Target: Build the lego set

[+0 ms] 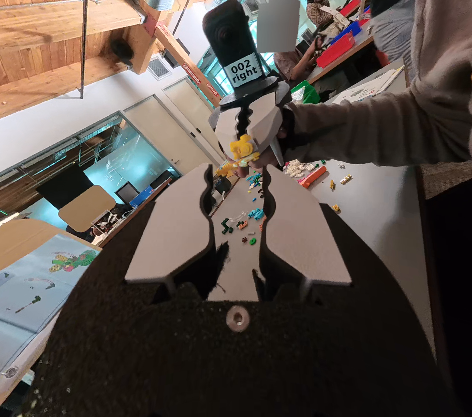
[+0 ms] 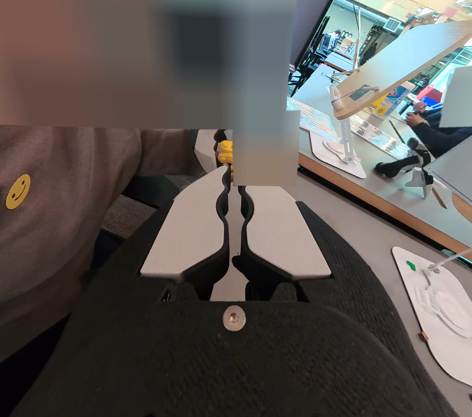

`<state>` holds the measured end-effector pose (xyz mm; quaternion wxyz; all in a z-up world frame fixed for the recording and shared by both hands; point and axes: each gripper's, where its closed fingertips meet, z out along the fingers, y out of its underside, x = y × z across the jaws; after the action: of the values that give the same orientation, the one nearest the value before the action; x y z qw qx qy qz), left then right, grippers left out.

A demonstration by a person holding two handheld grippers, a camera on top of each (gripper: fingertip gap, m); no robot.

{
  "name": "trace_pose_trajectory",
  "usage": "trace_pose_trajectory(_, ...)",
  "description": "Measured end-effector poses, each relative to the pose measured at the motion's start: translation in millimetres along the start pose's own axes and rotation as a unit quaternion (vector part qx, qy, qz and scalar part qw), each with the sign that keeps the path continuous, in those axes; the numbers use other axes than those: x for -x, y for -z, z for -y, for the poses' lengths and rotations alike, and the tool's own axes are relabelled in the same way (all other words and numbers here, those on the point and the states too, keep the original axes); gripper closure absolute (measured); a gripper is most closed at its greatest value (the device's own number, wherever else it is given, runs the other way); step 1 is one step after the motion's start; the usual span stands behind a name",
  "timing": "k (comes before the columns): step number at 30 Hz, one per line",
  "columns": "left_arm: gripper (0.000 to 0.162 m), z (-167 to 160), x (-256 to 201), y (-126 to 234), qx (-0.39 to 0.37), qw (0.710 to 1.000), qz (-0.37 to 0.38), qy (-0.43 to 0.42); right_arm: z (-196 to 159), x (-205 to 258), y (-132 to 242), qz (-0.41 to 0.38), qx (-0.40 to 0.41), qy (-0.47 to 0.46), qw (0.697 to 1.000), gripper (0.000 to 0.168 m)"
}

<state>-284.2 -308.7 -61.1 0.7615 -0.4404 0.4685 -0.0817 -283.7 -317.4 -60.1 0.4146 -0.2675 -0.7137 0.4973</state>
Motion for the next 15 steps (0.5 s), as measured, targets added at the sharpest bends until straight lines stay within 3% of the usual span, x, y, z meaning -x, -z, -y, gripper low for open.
trace_pose_trajectory(6, 0.14, 1.3, -0.9, 0.3, -0.002, 1.0, -0.001, -0.01, -1.6, 4.6, 0.8, 0.014, 0.008, 0.004, 1.0, 0.165)
trace_pose_trajectory(15, 0.148, -6.0, 0.5, 2.5, 0.018, 1.0, -0.003, -0.003, -4.8, 4.1, -0.7, -0.012, 0.031, 0.058, 0.998, 0.165)
